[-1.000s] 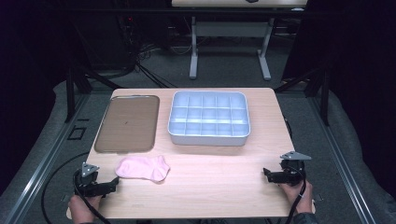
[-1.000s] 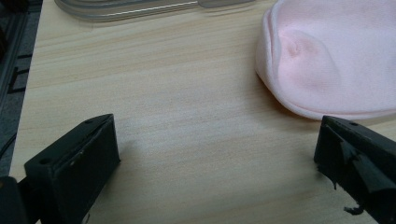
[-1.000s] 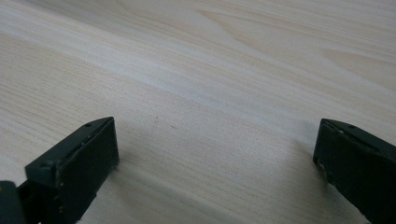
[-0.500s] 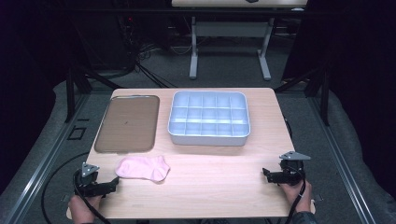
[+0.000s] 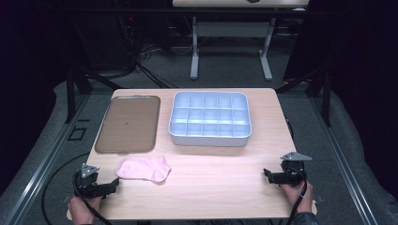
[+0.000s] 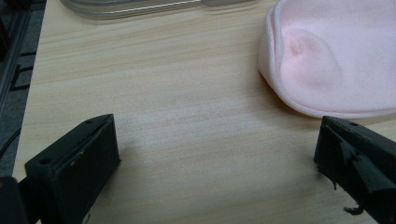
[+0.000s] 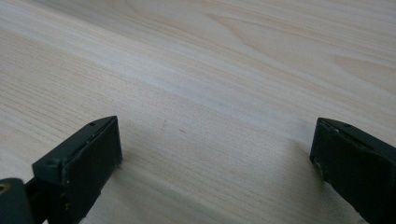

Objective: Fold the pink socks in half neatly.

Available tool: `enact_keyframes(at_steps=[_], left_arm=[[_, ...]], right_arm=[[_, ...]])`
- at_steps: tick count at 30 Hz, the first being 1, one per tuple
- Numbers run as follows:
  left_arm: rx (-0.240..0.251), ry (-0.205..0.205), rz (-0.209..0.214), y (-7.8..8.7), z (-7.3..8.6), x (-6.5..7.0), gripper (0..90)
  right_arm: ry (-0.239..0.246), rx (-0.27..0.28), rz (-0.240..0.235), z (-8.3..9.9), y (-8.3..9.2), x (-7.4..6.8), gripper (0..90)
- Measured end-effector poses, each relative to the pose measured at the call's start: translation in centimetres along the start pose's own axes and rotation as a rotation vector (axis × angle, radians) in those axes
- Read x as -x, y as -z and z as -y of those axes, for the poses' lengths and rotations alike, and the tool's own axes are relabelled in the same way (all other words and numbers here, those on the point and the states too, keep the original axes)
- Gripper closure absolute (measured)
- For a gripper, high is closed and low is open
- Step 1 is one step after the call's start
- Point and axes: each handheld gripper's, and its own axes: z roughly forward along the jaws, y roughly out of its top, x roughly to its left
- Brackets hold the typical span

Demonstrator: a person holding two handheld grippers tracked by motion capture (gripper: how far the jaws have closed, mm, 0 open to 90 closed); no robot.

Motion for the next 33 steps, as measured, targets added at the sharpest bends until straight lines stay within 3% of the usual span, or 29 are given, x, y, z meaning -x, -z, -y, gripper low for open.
enact_keyframes(at_steps=[4,9,21,28,33], left_arm=[[0.012,0.027,0.029,0.4,0.1,-0.1,0.1],[0.023,0.037,0.019,1.6,0.3,0.5,0.0],[0.089,-0.047,0.011,3.9,-2.9,3.2,0.0],[0.079,-0.068,0.048,3.4,-4.2,4.8,0.0],[0.059,-0.080,0.102,2.2,-4.8,6.5,0.0]], right_arm=[[0.001,0.003,0.001,0.0,0.0,0.0,1.9],[0.001,0.000,0.001,0.0,0.0,-0.1,2.2],[-0.002,0.003,0.003,0.0,0.0,-0.1,2.4],[0.003,0.005,0.005,0.0,0.0,-0.1,2.6],[0.001,0.003,0.004,0.0,0.0,-0.1,2.5]])
